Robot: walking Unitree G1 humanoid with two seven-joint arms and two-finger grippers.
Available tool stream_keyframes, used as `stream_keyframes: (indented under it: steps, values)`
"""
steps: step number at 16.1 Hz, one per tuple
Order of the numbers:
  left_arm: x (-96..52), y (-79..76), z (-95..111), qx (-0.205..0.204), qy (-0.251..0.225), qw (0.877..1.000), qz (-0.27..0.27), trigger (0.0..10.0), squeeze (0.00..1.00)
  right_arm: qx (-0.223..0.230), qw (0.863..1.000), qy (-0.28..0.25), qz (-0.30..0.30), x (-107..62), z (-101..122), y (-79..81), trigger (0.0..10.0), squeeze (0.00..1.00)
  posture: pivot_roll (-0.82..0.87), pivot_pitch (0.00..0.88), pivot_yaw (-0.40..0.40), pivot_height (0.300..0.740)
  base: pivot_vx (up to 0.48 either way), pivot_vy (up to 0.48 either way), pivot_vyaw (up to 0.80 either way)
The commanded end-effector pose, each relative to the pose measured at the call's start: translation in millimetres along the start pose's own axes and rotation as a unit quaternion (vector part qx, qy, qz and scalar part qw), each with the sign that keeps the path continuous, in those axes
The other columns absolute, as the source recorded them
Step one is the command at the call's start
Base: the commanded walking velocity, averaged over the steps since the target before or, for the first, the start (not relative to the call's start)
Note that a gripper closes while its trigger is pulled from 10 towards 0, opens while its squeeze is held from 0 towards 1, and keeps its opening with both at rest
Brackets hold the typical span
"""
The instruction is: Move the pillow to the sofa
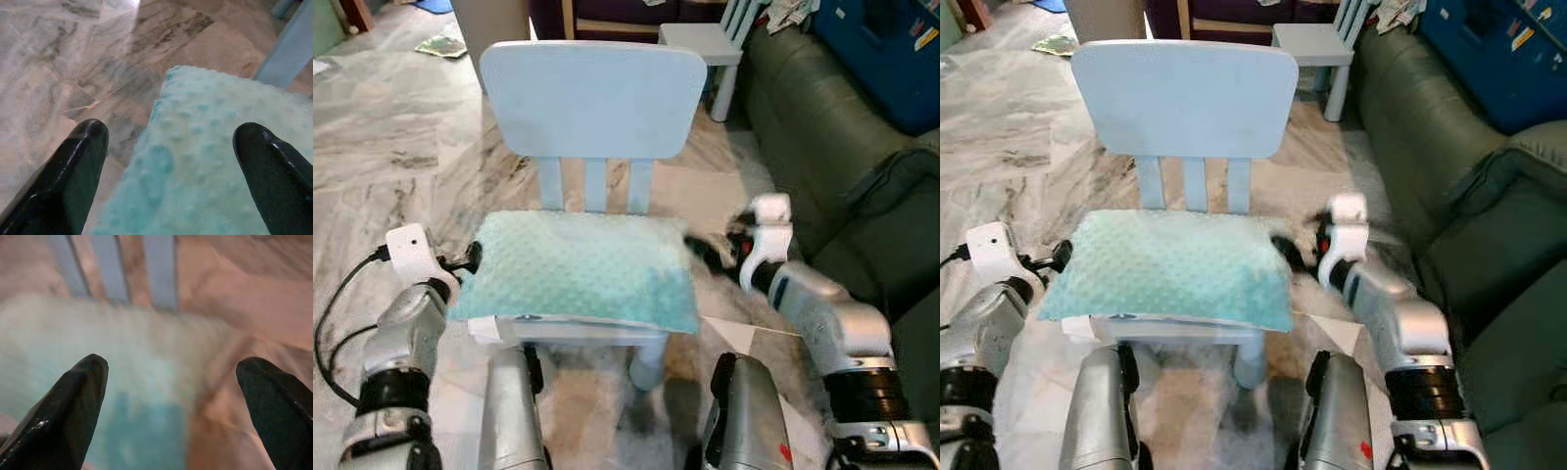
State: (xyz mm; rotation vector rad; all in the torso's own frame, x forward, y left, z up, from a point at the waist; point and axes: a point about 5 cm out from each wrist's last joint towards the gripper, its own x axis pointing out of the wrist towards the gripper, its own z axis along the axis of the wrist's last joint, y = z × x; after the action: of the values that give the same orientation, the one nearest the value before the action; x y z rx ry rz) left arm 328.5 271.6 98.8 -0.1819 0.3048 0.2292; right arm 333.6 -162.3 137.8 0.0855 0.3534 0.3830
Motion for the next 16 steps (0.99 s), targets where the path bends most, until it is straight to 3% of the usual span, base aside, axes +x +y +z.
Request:
stream_keyframes:
  steps: [1, 3, 6, 7, 9, 12, 13, 14, 15, 16]
  values:
    - [1.9, 2.9, 1, 0.023, 0.007, 1.000, 0.015, 10.0, 0.00, -0.014, 1.000, 0.000, -0.012, 2.6, 2, -2.0, 10.0, 0.00, -0.06, 0.117, -0.063, 0.456, 0.000, 0.000, 0.00]
    - [1.7, 8.5, -3, 0.020, 0.021, 0.999, 0.021, 10.0, 0.00, 0.004, 1.000, 0.008, 0.002, 10.3, 1, 11.0, 10.0, 0.00, -0.04, 0.140, -0.072, 0.456, 0.000, 0.000, 0.00]
    - [4.1, 5.3, 2, 0.070, 0.017, 0.997, 0.007, 10.0, 0.00, 0.030, 0.999, 0.007, 0.041, 13.6, -3, 32.0, 10.0, 0.00, 0.00, 0.180, -0.085, 0.456, 0.000, 0.000, 0.00]
    - [4.9, -3.9, 3, 0.075, 0.015, 0.997, -0.004, 10.0, 0.00, 0.063, 0.997, 0.007, 0.048, 12.4, -4, 31.1, 10.0, 0.00, 0.02, 0.184, -0.103, 0.456, 0.000, 0.000, 0.00]
    - [4.0, -20.7, -5, 0.061, 0.017, 0.998, -0.022, 10.0, 0.00, 0.061, 0.995, 0.047, 0.058, 9.9, -18, 28.4, 10.0, 0.00, 0.03, 0.180, -0.126, 0.456, 0.000, 0.000, 0.00]
    - [1.6, -21.1, -17, 0.062, 0.030, 0.997, -0.024, 10.0, 0.00, 0.073, 0.995, 0.030, 0.058, 9.5, -6, 23.8, 10.0, 0.00, -0.01, 0.166, -0.110, 0.456, 0.000, 0.000, 0.00]
    - [1.6, -22.7, -13, 0.058, 0.019, 0.997, -0.039, 10.0, 0.00, 0.082, 0.993, 0.032, 0.078, 5.4, -5, 23.1, 10.0, 0.00, -0.04, 0.164, -0.109, 0.456, 0.000, 0.000, 0.00]
    - [0.3, -20.1, -7, 0.066, -0.002, 0.997, -0.044, 10.0, 0.00, 0.058, 0.992, 0.043, 0.100, -1.8, -6, 22.8, 10.0, 0.00, -0.05, 0.158, -0.102, 0.456, 0.000, 0.000, 0.00]
    - [-0.1, -9.6, -3, 0.080, -0.010, 0.997, -0.019, 10.0, 0.00, 0.038, 0.992, 0.046, 0.109, -7.2, -6, 21.2, 10.0, 0.00, -0.07, 0.148, -0.087, 0.456, 0.000, 0.000, 0.00]
    - [-0.4, -4.1, 1, 0.179, -0.023, 0.984, -0.006, 10.0, 0.00, 0.053, 0.992, 0.043, 0.108, -10.2, -4, 16.5, 10.0, 0.00, -0.08, 0.149, -0.080, 0.456, 0.000, 0.000, 0.00]
